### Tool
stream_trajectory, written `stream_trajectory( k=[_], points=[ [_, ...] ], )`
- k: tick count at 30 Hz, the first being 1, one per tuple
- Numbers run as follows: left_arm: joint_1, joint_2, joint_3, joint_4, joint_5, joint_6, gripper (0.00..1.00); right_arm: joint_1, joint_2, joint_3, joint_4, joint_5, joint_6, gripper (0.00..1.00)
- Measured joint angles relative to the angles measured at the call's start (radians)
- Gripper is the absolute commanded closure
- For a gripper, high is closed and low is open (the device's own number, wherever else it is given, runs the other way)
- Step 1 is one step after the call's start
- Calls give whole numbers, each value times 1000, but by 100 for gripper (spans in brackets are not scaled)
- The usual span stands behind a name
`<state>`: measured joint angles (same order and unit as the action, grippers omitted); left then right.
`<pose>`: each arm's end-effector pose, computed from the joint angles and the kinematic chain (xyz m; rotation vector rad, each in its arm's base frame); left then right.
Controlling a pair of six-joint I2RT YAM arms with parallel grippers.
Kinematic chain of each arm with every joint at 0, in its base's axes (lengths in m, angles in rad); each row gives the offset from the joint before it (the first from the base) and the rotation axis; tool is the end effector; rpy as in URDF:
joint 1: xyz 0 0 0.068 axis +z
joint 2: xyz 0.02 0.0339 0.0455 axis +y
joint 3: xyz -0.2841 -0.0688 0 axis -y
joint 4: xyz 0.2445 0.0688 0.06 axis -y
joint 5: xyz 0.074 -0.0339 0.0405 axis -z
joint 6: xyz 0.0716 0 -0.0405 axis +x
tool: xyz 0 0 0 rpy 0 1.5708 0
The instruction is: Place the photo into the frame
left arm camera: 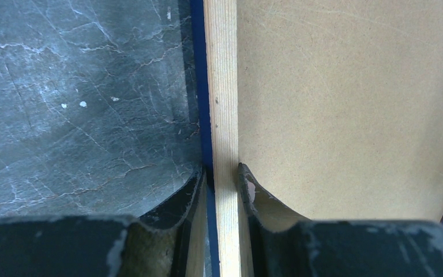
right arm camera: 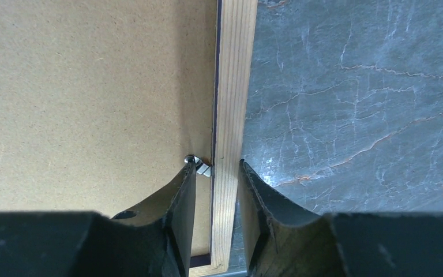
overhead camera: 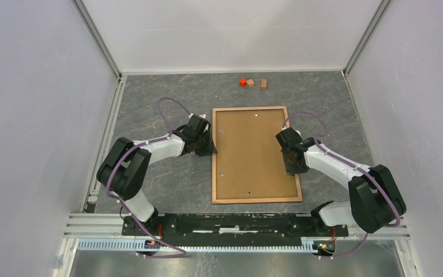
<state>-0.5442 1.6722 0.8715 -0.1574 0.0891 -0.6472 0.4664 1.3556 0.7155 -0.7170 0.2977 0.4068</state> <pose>0.2924 -0.1844 0.1435 -0.0982 2.6250 -0.5631 0.2073 0.0808 0.1539 -0.0386 2.8127 -0.2546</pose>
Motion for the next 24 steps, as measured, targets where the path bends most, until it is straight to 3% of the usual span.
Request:
stream_trajectory(
  k=[15,20,24],
  points=[
    [2,-3,-7,10,3,0,93,14,-59,-48,48,29,-10,99],
    [5,-3,-7,10,8,0,84,18,-128,-89,65,46,4,38],
    [5,-5,-7,6,8,0,68,17,-215,-107,50,51,-16,5]
  ],
)
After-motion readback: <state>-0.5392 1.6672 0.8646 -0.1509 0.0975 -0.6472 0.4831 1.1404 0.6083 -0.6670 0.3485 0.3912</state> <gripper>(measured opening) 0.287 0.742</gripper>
